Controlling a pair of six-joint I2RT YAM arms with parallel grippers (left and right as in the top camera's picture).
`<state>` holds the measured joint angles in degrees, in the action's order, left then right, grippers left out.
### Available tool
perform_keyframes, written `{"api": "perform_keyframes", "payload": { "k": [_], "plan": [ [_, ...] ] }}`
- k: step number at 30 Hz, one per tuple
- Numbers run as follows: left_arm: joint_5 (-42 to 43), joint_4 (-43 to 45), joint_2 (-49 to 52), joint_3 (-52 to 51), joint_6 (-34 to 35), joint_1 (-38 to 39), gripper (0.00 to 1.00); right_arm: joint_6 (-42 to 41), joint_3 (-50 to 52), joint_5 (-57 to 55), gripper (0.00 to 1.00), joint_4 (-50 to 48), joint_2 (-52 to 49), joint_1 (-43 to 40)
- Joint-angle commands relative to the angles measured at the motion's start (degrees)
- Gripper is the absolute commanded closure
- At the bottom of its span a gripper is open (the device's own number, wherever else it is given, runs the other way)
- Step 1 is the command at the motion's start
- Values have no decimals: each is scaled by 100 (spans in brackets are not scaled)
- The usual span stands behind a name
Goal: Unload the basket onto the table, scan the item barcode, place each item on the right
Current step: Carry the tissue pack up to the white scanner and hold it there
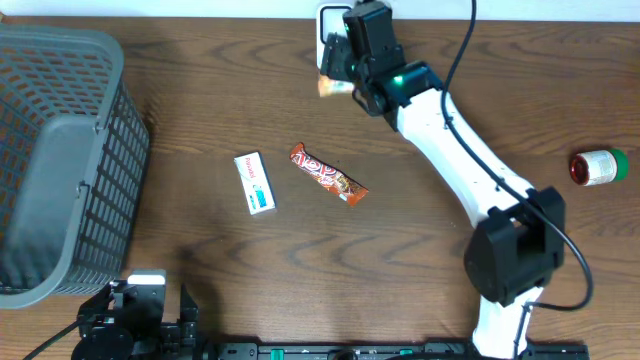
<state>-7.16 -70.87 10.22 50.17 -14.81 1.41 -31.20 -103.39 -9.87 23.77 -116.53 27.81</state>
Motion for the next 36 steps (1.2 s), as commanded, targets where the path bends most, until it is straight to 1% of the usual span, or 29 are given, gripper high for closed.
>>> {"api": "perform_keyframes", "payload": {
  "k": [1,2,3,5,7,8,9,10,11,14,16,18,20,27,31,36],
  "plan": [
    [31,-7,-31,28,11,28,1,664,-55,-737,32,-562,-485,-63],
    [31,-9,-33,28,11,28,1,748,-55,-748,30,-691,-590,-68],
    [31,-7,-33,28,11,28,1,791,-55,-748,23,-693,-643,-68],
    [33,-9,-31,28,11,28,1,1014,-55,-750,20,-610,-660,-33],
    [33,-7,-33,28,11,28,1,1064,-55,-791,15,-553,-660,-24],
    [33,-7,-31,28,11,28,1,973,-55,-787,12,-448,-660,-35],
    [31,-7,-33,28,11,28,1,717,-52,-785,6,-240,-684,-79],
    [31,-7,-31,28,11,28,1,457,-52,-782,3,-94,-717,-125],
    [33,-7,-31,28,11,28,1,17,-52,-739,2,68,-780,-190],
    [31,-7,-31,28,11,28,1,-929,-55,-221,4,308,-988,-334],
    [31,-7,-31,28,11,28,1,-1281,-55,105,5,299,-1128,-393],
    [31,-9,-33,28,11,28,1,-1508,-55,151,7,289,-1215,-415],
    [31,-7,-33,28,11,28,1,-1565,-83,160,7,304,-1379,-404],
    [31,-7,-33,28,11,28,1,-1808,-269,155,4,271,-1639,-389],
    [31,-7,-33,28,11,28,1,-1812,-496,157,2,286,-1888,-345],
    [33,-9,-31,28,11,28,1,-1862,-667,-201,2,446,-2133,-254]
  ]
}}
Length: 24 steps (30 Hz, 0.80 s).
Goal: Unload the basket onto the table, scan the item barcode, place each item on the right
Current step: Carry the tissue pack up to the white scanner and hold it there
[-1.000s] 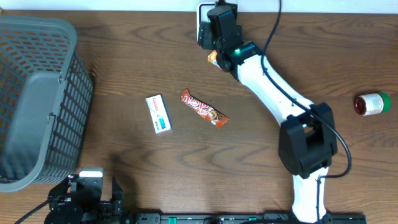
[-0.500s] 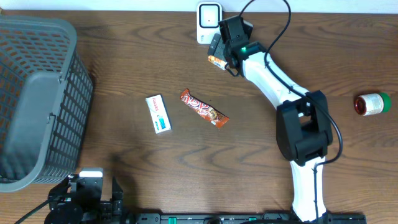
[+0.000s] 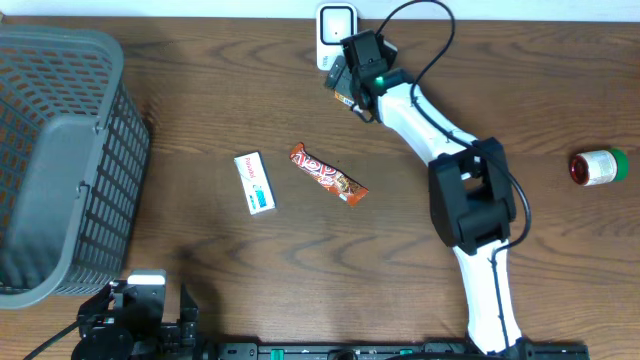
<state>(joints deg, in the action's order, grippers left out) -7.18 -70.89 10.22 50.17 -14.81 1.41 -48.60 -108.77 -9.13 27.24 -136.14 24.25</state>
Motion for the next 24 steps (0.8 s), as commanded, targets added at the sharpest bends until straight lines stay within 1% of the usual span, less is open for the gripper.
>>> {"api": "perform_keyframes", "payload": {
  "k": [1,3,8,17,20,21,24],
  "plan": [
    [33,-4,-31,28,11,28,1,-225,-133,-306,1,245,-238,101],
    [35,-4,-33,28,11,28,1,-422,-133,-304,1,448,-315,81],
    [33,-4,-33,28,11,28,1,-671,-133,-378,5,455,-415,83],
    [33,-4,-31,28,11,28,1,-706,-136,-420,1,190,-710,81],
    [35,-4,-31,28,11,28,1,-706,-136,-435,6,188,-802,81],
    [33,-4,-31,28,11,28,1,-697,-136,-435,11,199,-828,81],
    [33,-4,-31,28,11,28,1,-479,-136,-498,14,262,-868,83]
  ]
}}
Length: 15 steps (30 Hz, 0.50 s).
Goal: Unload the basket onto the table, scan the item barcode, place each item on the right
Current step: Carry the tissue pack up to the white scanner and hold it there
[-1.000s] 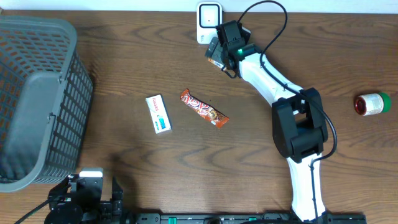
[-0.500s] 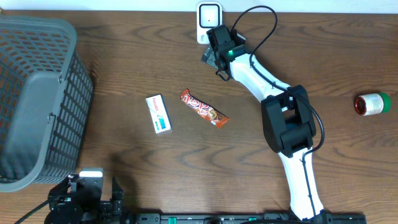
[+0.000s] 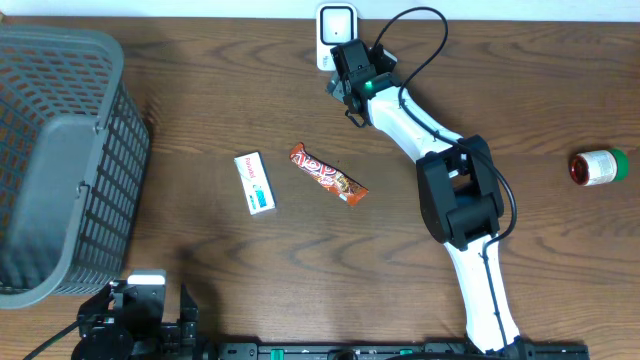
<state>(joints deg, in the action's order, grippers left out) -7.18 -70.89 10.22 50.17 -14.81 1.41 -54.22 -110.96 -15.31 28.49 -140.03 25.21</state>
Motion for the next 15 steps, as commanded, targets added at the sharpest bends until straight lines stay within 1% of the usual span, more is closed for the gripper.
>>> {"api": "perform_keyframes", "payload": {
  "k": [1,3,5,8,10,14,15],
  "plan": [
    [35,-4,-33,28,11,28,1,114,83,15,16,221,-490,-13],
    [33,-7,-31,28,11,28,1,216,83,-94,23,374,-503,-15],
    [35,-4,-33,28,11,28,1,490,83,-85,33,459,-509,-15],
    [35,-4,-33,28,11,28,1,616,76,-66,39,457,-507,-13],
    [33,-4,-31,28,11,28,1,793,-46,168,44,553,-496,-13],
    [33,-4,-31,28,11,28,1,1093,-601,186,45,1082,-496,-15],
    [33,-4,-31,28,11,28,1,1397,-962,184,46,1309,-496,-15]
  ]
}}
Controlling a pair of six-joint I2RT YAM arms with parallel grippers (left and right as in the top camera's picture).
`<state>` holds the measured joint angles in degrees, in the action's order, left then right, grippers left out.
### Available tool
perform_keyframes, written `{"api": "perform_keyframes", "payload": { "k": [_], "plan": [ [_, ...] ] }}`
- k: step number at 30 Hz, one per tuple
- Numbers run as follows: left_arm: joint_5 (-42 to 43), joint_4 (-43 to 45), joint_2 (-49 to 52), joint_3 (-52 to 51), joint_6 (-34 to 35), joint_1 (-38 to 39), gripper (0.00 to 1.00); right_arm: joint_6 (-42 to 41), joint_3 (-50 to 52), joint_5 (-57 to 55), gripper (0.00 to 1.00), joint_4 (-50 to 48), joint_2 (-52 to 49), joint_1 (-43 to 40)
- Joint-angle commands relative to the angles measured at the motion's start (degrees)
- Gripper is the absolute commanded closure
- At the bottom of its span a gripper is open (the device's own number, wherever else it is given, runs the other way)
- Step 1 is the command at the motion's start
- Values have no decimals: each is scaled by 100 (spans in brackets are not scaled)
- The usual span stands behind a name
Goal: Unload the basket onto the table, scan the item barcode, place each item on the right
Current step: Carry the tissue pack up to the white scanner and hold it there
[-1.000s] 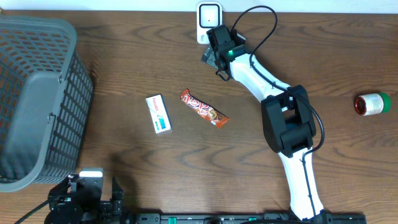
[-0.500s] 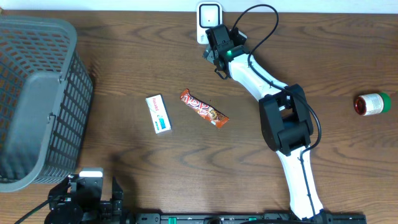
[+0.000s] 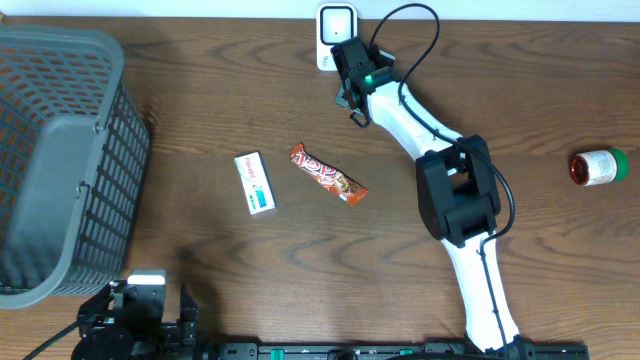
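Note:
Only the overhead view is given. A white barcode scanner [image 3: 336, 22] stands at the table's far edge. My right arm reaches to it, and its wrist covers the right gripper [image 3: 352, 100] just in front of the scanner; the fingers and anything in them are hidden beneath the wrist. On the table lie a red-brown candy bar [image 3: 328, 173] and a white and blue box [image 3: 255, 182]. My left arm [image 3: 130, 315] is folded at the near left edge, and its fingers cannot be made out.
A large grey mesh basket [image 3: 60, 160] fills the left side of the table. A small red, white and green container [image 3: 598, 166] lies on its side at the far right. The right arm's cable loops above the scanner.
The right wrist has shifted slightly to the right and nearer in front of the scanner. Candy bar, box, basket and left arm are unchanged.
At first the right gripper held a small orange and white packet up beside the scanner. Then the arm had folded closer, with the packet lower, just in front of the scanner. After that the wrist covered the packet and has stayed there with small shifts.

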<state>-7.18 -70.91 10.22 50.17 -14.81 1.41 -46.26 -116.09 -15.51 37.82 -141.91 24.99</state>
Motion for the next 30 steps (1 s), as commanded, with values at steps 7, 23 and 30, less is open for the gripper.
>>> {"api": "perform_keyframes", "payload": {
  "k": [7,23,30],
  "plan": [
    [35,-2,-33,28,11,28,1,1794,-1405,-262,49,197,-308,7],
    [33,-2,-31,28,11,28,1,3239,-1397,-485,48,-3381,-920,7],
    [33,-2,-33,28,11,28,1,3762,-1397,-907,46,-4601,-1475,20]
  ]
}}
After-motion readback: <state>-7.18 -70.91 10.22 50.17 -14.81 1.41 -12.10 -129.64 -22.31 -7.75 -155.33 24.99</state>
